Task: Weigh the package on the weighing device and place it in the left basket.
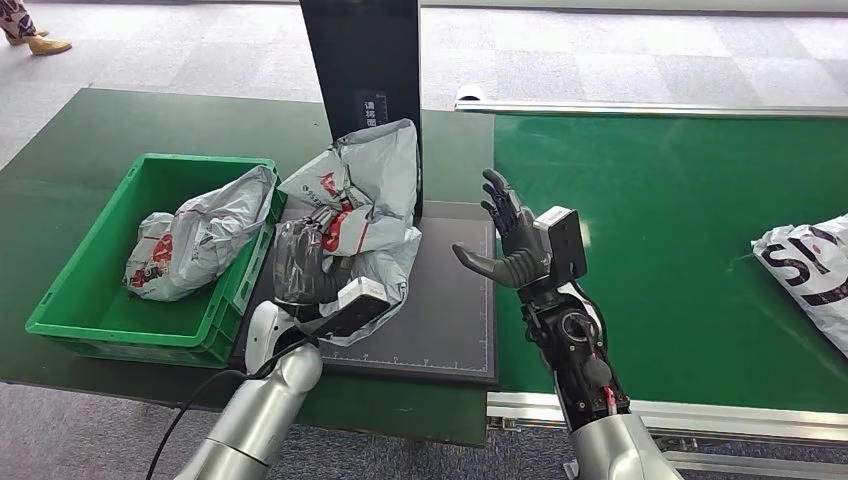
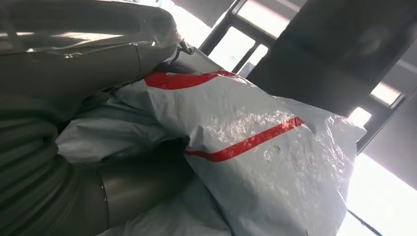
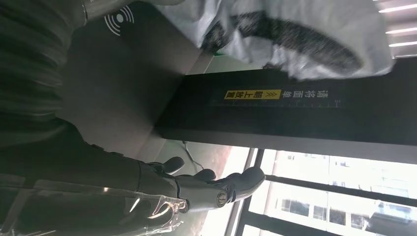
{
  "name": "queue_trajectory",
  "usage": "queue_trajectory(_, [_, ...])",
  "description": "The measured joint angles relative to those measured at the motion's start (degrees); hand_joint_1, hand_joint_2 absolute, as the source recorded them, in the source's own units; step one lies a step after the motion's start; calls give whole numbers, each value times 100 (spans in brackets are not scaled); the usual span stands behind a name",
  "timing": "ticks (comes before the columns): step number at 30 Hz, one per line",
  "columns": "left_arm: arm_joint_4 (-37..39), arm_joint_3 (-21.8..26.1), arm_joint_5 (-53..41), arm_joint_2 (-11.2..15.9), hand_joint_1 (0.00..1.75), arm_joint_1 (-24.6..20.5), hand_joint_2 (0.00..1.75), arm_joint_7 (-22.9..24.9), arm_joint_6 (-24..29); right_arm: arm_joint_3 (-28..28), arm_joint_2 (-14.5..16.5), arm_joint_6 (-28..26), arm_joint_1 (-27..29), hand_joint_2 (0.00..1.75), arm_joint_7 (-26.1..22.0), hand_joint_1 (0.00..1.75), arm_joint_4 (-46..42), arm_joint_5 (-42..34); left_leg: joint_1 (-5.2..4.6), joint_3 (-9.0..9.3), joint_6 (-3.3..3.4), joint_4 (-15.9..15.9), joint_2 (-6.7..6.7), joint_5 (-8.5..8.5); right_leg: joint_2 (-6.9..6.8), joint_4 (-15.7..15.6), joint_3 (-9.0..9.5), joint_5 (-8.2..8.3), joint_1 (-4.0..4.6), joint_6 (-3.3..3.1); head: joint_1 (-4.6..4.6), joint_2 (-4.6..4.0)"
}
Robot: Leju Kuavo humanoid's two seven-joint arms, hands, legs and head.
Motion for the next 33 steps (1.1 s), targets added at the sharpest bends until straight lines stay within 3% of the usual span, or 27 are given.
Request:
queue_trajectory(5, [-1134,267,-33,-42,175,419,175,-313,10,33,-57,-310,-3,175,121,0,33,289,0,-1,0,0,0,-1,0,0,-1,0,0,0,-1,0])
queue_trajectory(8, [-1701,413,-168,-56,175,588,175,-80,11,193,-115,-1395,-24,175,413,0,156,1374,0,-2,0,-1,0,0,0,0,0,0,0,0,0,0])
queue_trajectory(10, [-1948,510,-232,-33,175,640,175,234,13,313,-148,-1824,-48,175,591,0,237,1964,0,-1,0,-1,1,0,0,0,0,0,0,0,-1,0])
queue_trajectory(17, [-2100,1214,-225,199,175,524,175,870,13,402,-255,-1637,38,175,731,0,337,2421,1,0,-1,-1,3,2,1,0,-1,0,2,0,-1,0])
queue_trajectory(21, [-1987,1539,-80,392,175,410,175,980,12,401,-310,-1566,103,175,731,0,337,2462,1,-1,-1,-1,2,2,0,0,-3,0,1,0,-1,0])
queue_trajectory(33, [-1860,1702,-63,523,175,346,175,982,12,402,-342,-1533,134,175,731,0,339,2473,1,-2,0,-1,1,1,0,0,-3,0,1,0,-1,0])
